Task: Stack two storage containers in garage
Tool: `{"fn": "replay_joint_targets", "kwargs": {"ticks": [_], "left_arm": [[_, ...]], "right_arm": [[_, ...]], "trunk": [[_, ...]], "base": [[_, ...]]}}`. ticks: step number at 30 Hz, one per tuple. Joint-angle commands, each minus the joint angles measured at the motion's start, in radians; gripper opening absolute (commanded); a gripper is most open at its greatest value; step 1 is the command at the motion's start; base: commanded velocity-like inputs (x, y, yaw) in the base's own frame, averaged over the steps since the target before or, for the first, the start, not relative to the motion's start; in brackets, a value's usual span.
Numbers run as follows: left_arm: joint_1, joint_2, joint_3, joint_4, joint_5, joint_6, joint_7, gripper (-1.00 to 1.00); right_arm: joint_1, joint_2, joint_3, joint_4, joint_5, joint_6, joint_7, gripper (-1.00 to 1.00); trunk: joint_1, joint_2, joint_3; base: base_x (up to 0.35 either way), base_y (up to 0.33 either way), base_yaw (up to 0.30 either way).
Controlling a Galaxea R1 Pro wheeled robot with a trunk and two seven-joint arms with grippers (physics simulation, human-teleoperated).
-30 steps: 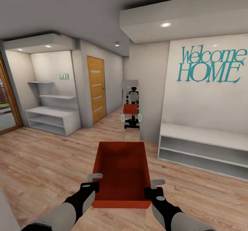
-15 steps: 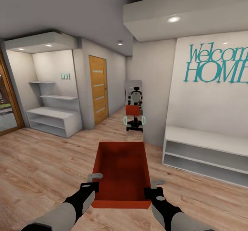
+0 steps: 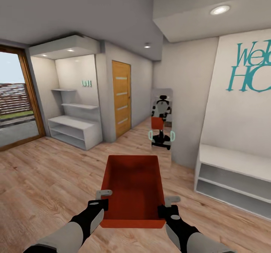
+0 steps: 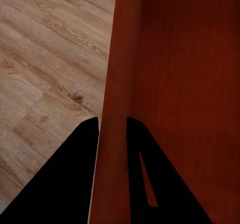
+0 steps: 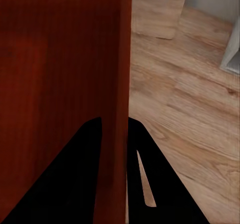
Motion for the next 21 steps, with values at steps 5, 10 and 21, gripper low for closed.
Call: {"fn": "replay_joint_targets", "kwargs": {"ticks": [5, 10, 21], "left_arm": [[0.000, 0.038, 0.015, -0.005, -0.018, -0.026, 0.030, -1.00], [0.000, 0.038, 0.015, -0.004, -0.018, -0.026, 0.030, -1.00], [0.000, 0.038, 0.015, -0.004, -0.018, -0.026, 0.030, -1.00]], "right_arm": [[0.000, 0.000, -0.016, 0.001, -0.008, -0.001, -0.002, -1.00], [0.000, 0.001, -0.016, 0.001, -0.008, -0.001, -0.002, -1.00], [0.000, 0.001, -0.016, 0.001, -0.010, 0.001, -0.001, -1.00]], "trunk": [[0.001, -0.001, 0.000], [0.001, -0.001, 0.000], [0.001, -0.001, 0.000]], "base": [[0.322, 0.000, 0.025], [0.322, 0.000, 0.001], [0.322, 0.000, 0.181]]}}
